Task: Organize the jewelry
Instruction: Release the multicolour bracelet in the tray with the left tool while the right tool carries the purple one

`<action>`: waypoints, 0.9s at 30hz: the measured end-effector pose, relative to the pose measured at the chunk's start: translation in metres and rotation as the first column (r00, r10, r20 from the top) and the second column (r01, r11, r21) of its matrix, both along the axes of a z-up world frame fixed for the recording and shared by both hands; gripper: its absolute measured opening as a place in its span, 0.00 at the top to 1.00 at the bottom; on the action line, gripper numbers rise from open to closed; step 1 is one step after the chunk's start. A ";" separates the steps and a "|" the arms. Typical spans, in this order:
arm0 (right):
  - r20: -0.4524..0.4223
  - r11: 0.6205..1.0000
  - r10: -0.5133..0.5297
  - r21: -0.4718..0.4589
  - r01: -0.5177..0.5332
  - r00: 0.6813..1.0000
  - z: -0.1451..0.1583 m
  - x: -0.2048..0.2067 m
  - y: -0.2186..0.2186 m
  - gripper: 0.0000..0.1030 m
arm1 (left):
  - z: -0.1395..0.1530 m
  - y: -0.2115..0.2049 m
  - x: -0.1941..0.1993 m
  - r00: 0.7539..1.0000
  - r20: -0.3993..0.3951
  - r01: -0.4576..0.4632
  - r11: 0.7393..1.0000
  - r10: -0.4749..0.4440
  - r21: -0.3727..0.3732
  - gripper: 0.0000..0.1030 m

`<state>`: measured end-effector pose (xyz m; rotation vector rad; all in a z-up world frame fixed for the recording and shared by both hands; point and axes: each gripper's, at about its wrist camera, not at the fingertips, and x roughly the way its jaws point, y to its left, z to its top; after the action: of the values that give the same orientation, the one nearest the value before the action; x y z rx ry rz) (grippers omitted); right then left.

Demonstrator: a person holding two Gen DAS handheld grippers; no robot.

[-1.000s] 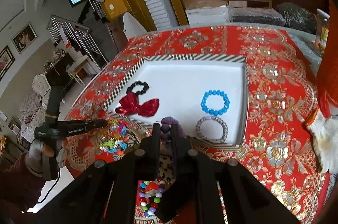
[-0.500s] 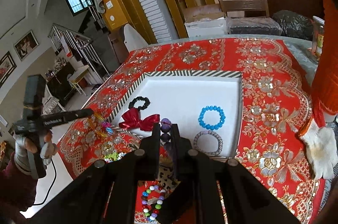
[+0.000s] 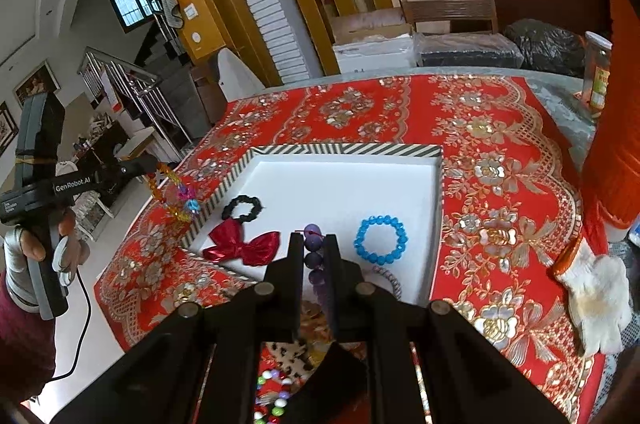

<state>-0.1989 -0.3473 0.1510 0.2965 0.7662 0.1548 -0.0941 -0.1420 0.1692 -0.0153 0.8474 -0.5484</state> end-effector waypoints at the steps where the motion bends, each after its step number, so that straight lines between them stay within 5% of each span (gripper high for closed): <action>1: -0.005 1.000 -0.001 -0.003 0.001 1.000 -0.001 0.003 -0.002 0.91 | -0.001 -0.005 0.004 1.000 -0.003 0.004 1.000 -0.004 0.003 1.00; 16: -0.067 0.998 -0.064 -0.024 0.063 0.996 -0.014 0.077 -0.028 0.91 | -0.035 -0.068 0.076 0.998 -0.051 0.031 0.999 -0.028 0.045 1.00; 27: -0.128 0.998 -0.064 0.003 0.065 0.990 -0.045 0.138 -0.030 0.91 | -0.087 -0.037 0.128 0.988 -0.130 -0.072 0.993 0.085 0.096 1.00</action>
<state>-0.0608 -0.3775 0.1056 0.3400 0.8826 0.0781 0.0341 -0.1788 0.0821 -0.0022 0.9976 -0.4377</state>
